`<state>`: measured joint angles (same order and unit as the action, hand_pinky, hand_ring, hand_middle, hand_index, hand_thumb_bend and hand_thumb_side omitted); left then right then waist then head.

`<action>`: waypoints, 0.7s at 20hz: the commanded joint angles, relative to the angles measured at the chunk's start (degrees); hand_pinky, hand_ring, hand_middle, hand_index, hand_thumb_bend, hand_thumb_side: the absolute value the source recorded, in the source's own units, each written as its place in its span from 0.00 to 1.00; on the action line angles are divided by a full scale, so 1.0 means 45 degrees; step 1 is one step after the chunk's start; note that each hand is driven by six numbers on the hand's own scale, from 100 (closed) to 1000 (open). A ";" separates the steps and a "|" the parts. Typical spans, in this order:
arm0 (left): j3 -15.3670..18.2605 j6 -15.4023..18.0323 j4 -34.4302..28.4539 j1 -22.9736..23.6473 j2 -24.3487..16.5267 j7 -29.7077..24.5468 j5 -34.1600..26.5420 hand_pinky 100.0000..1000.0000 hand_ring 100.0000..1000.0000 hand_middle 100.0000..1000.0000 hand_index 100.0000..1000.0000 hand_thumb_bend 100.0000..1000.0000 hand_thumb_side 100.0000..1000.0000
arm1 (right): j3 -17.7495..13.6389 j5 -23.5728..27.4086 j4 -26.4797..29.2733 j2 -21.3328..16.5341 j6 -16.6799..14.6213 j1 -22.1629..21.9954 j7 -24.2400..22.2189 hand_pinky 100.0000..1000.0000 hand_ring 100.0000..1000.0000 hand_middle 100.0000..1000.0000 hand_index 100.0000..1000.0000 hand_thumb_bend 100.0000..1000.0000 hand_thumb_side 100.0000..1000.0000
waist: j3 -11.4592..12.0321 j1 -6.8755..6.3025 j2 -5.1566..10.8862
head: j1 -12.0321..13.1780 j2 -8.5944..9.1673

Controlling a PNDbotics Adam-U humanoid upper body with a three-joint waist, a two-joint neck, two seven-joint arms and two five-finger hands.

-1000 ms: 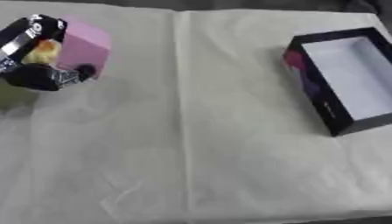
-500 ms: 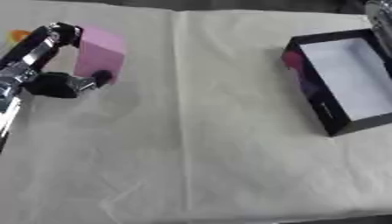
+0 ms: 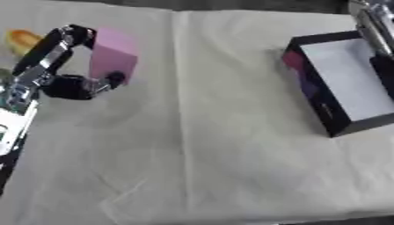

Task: Pick up the objects with one hand, pass them to the other hand, and then place them into the box on the other side of the table.

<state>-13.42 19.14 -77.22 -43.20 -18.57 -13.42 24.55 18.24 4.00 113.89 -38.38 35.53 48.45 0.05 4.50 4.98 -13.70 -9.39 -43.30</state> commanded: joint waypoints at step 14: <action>-0.0058 0.0665 0.0902 -0.0620 0.0871 0.1397 0.2263 0.65 0.56 0.36 0.31 0.00 0.28 | 0.0547 -0.1158 0.0157 -0.0082 0.0051 0.0321 -0.2277 0.74 0.82 0.91 0.91 0.42 0.13 | 0.0045 0.0110 0.0314 | -0.0187 -0.0088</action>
<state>-14.16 22.02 -72.88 -44.49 -14.71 -7.81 34.04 20.99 -0.48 113.89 -38.06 35.92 49.02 -9.34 4.79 4.99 -13.70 -10.21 -43.34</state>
